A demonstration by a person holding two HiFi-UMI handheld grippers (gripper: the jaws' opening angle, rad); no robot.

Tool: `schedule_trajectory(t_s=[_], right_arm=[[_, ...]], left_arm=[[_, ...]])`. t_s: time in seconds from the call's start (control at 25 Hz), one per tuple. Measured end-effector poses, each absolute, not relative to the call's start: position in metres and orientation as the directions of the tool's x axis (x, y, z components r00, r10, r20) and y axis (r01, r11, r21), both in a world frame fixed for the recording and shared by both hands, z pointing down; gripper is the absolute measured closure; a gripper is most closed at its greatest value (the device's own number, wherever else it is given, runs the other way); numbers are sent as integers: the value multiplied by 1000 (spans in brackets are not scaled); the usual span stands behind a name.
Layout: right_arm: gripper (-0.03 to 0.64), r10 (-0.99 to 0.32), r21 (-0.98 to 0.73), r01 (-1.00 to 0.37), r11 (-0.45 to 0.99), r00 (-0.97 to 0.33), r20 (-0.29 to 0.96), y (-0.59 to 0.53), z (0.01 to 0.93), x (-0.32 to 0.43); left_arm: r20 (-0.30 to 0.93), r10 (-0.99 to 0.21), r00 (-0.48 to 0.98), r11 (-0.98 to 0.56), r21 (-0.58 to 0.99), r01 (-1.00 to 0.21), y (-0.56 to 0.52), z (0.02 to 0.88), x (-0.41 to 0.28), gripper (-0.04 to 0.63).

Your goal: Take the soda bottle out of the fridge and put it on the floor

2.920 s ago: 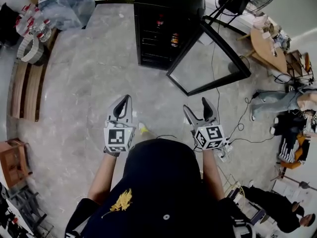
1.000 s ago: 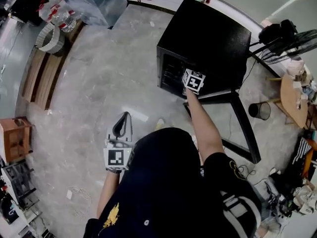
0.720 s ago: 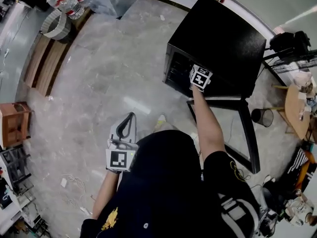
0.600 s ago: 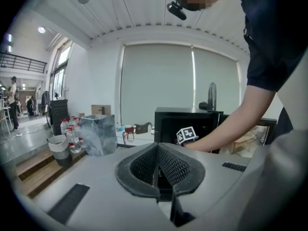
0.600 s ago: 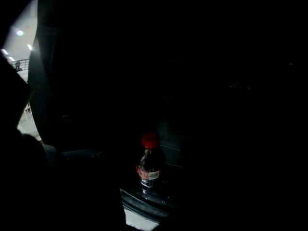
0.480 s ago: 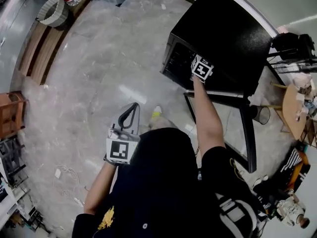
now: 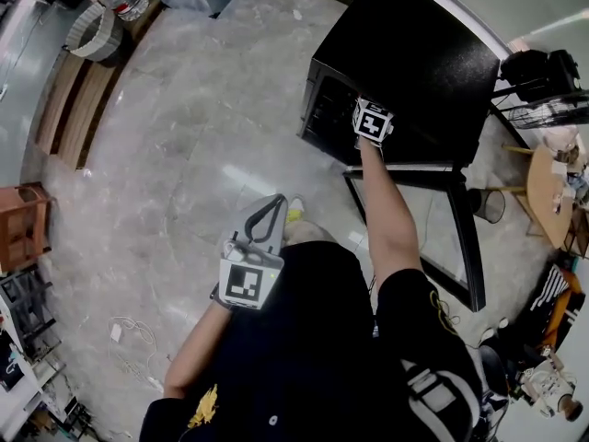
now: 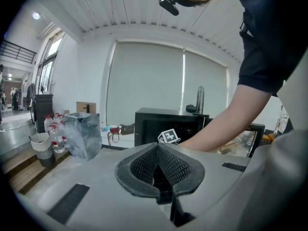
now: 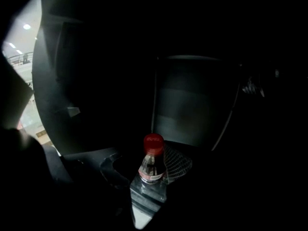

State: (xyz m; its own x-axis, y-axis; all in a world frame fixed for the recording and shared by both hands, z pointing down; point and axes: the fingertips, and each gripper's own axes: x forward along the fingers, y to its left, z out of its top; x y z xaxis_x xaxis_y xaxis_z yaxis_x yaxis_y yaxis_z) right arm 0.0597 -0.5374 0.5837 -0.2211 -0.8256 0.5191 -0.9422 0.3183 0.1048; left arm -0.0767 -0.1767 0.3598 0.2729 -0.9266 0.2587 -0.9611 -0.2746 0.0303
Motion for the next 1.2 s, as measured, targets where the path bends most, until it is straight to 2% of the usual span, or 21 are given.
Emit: schedule_trajectory(t_s=[0.36, 0.72, 1.2], right_arm=[[497, -838, 122, -940, 319, -219, 499, -505, 567, 70], [497, -832, 92, -921, 379, -295, 470, -457, 530, 63], [497, -835, 131, -900, 417, -322, 446, -351, 483, 76]], left_arm=[[243, -937, 251, -241, 70, -968, -167, 356, -85, 577], [235, -940, 248, -231, 98, -968, -151, 346, -100, 577], [256, -907, 335, -319, 103, -942, -98, 343, -100, 577]])
